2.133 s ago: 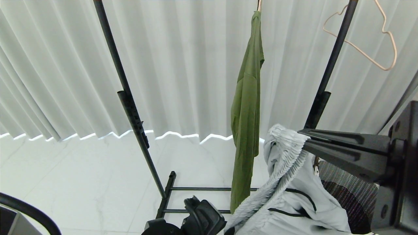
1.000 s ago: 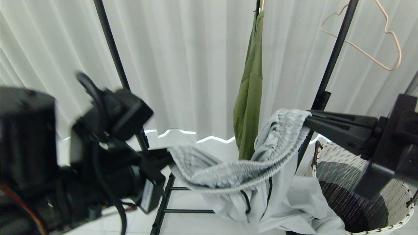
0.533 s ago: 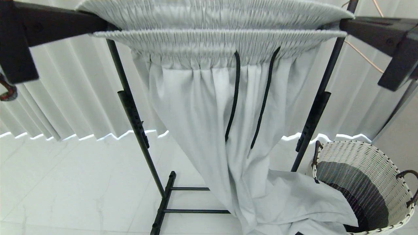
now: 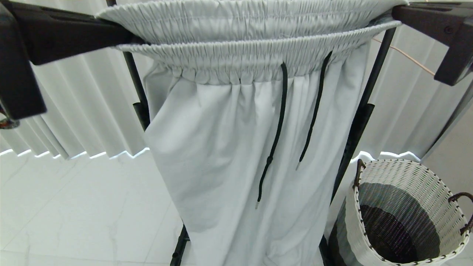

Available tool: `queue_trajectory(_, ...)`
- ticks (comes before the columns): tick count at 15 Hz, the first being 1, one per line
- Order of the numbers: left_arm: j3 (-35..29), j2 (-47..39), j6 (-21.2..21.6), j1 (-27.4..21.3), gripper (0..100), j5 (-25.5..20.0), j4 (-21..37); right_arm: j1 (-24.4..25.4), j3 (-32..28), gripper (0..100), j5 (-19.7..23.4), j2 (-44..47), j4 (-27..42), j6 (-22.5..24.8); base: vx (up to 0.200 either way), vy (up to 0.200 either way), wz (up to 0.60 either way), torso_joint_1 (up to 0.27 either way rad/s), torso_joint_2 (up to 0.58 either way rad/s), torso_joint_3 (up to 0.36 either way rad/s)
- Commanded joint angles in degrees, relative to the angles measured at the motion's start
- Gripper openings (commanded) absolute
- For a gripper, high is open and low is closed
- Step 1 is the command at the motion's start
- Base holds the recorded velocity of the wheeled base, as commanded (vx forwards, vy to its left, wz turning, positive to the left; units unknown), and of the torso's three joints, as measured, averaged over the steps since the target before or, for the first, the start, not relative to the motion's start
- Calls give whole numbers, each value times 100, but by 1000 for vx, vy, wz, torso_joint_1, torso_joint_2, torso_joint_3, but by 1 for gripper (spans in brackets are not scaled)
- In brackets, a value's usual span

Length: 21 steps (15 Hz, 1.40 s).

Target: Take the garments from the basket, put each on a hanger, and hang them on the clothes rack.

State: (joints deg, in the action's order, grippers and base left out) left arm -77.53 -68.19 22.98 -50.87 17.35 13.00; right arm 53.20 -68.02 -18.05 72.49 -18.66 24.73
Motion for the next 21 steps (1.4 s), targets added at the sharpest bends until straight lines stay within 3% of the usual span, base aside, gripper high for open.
queue_trajectory(1, 142, -18, 14, -274, 0, 23, -16, 15, 96, 0, 4, -112, 21, 84, 0, 0, 0, 0, 0, 0)
queue_trajectory(5, 107, -98, 14, -345, 0, 480, -280, 6, 79, 0, 4, -244, 170, 93, 0, 0, 0, 0, 0, 0)
queue_trajectory(8, 63, -221, 22, -371, 0, 533, -394, 33, -79, 0, 4, -402, 486, 102, 0, 0, 0, 0, 0, 0)
queue_trajectory(12, -535, -1047, 14, -432, 0, 832, -948, 806, -264, 0, 21, -1202, 2227, 93, 0, 0, 0, 0, 0, 0)
queue_trajectory(15, -658, -1442, -22, -432, 0, 832, -1097, 1474, -255, 0, 4, -1439, 2851, 102, 0, 0, 0, 0, 0, 0)
queue_trajectory(21, -658, -1601, -30, -432, 0, 920, -1335, 1676, -229, 0, -14, -1430, 2868, 242, 0, 0, 0, 0, 0, 0)
